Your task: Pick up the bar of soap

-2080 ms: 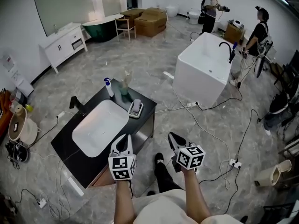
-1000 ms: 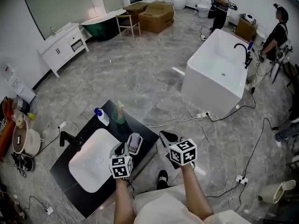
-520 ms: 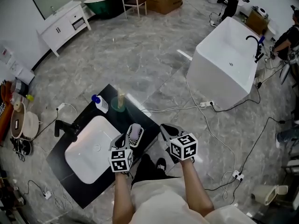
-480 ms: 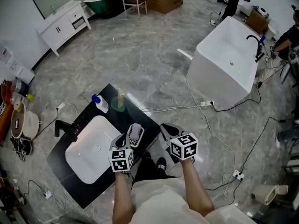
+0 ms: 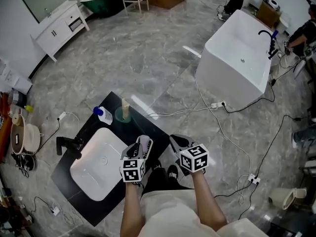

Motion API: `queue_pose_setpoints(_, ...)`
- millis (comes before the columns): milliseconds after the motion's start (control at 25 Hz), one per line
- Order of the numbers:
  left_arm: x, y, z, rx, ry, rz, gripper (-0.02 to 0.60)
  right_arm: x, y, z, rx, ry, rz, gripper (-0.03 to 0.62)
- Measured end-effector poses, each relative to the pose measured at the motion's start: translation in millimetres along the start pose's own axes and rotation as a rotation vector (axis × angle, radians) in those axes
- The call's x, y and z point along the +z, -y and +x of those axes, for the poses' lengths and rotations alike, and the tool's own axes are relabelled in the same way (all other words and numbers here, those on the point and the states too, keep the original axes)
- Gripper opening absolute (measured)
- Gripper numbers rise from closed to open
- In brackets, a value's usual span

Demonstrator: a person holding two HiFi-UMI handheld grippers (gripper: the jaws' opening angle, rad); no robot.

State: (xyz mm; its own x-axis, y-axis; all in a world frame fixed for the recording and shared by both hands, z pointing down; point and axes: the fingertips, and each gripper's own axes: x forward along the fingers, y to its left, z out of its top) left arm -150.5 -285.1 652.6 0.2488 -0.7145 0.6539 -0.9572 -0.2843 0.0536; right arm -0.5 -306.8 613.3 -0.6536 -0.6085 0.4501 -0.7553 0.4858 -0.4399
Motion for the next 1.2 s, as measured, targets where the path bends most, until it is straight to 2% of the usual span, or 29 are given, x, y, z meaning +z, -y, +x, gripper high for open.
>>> queue_pose_setpoints(200, -9.7, 8.4, 13.7, -0.033, -0.039, -0.001, 0.086, -16.7, 5.1, 0.5, -0.024, -0.036, 0.019, 0.005)
queue_pose_setpoints(360, -15.9, 7.1, 22.1, -0.027, -0.043, -0.033, 0.131, -23.1, 10.9, -0.9, -0.045, -0.055, 0.016, 0.005)
queue_pose_setpoints(600, -25.7, 12.6, 34.3, -0.058, -0.091, -0.048, 0.219, -26.5, 17.8, -1.0, -0.064, -0.071, 0.022, 0.005)
queue_pose_setpoints(1040, -48.1, 14.7, 49.8, -0.042, -0.189, 0.035, 0.219, -26.2, 24.6, 1.0, -0.084, -0.078, 0.036, 0.005)
queue_pose_setpoints(1200, -49.3, 14.4, 52.4, -0.039, -0.203, 0.033, 0.219, -26.0, 27.9, 1.2, -0.092, -0.075, 0.043, 0.005)
